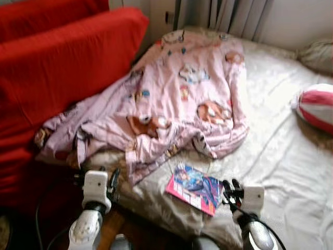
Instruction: Clean up the room
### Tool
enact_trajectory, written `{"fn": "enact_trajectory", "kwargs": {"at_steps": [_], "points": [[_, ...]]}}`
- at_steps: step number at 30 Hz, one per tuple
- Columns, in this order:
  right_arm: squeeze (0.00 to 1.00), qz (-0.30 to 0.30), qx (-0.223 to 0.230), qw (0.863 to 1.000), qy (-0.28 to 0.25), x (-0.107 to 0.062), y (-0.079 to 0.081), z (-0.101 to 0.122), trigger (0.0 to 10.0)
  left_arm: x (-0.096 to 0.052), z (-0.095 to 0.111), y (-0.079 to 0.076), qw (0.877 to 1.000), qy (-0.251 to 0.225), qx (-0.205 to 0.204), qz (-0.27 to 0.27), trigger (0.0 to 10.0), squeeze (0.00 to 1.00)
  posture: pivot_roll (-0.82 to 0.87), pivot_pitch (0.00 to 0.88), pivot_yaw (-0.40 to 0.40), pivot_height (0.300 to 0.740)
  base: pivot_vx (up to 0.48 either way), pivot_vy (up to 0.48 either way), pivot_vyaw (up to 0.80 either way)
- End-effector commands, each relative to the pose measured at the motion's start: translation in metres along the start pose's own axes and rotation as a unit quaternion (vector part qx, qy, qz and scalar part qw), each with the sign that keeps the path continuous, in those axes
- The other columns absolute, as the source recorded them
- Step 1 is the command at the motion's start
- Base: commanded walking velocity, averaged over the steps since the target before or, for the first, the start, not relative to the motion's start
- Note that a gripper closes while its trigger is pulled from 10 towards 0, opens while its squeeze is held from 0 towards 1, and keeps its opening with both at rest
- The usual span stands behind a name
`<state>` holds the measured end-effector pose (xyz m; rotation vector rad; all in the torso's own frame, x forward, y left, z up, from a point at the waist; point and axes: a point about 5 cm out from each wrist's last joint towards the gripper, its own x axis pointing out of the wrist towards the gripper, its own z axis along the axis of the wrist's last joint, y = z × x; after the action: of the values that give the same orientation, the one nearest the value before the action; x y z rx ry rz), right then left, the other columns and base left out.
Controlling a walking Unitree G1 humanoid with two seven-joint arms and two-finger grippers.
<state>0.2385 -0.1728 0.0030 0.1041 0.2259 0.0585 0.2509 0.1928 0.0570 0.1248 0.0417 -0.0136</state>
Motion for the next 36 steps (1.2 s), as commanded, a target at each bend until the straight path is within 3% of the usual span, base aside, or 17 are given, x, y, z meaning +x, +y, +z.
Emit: {"fn": "enact_trajectory", "kwargs": {"at_steps": [1,13,17,36], "points": [[0.0,-0.001,0.002,1.0,0.014,-0.003,-0.003,-0.005,10.0,-0.001,0.001,-0.001,1.0,0.002,0.002,-0.004,10.0,0.0,0.08,0.203,-0.065,0.65,0.0,0.0,0.0],[0.0,0.01,0.01,0.999,0.041,-0.002,-0.003,-0.014,10.0,-0.002,-0.001,-0.004,1.0,0.013,0.005,-0.009,10.0,0.0,0.09,0.206,-0.06,0.65,0.0,0.0,0.0],[0.0,0.022,0.013,0.999,0.045,-0.001,0.001,-0.016,10.0,-0.001,-0.001,-0.007,1.0,0.014,0.003,-0.013,10.0,0.0,0.09,0.206,-0.059,0.62,0.0,0.0,0.0],[0.0,0.039,0.034,0.997,0.051,-0.001,0.005,-0.022,10.0,-0.004,-0.003,-0.01,0.999,0.027,0.006,-0.019,10.0,0.0,0.1,0.216,-0.057,0.62,0.0,0.0,0.0]]}}
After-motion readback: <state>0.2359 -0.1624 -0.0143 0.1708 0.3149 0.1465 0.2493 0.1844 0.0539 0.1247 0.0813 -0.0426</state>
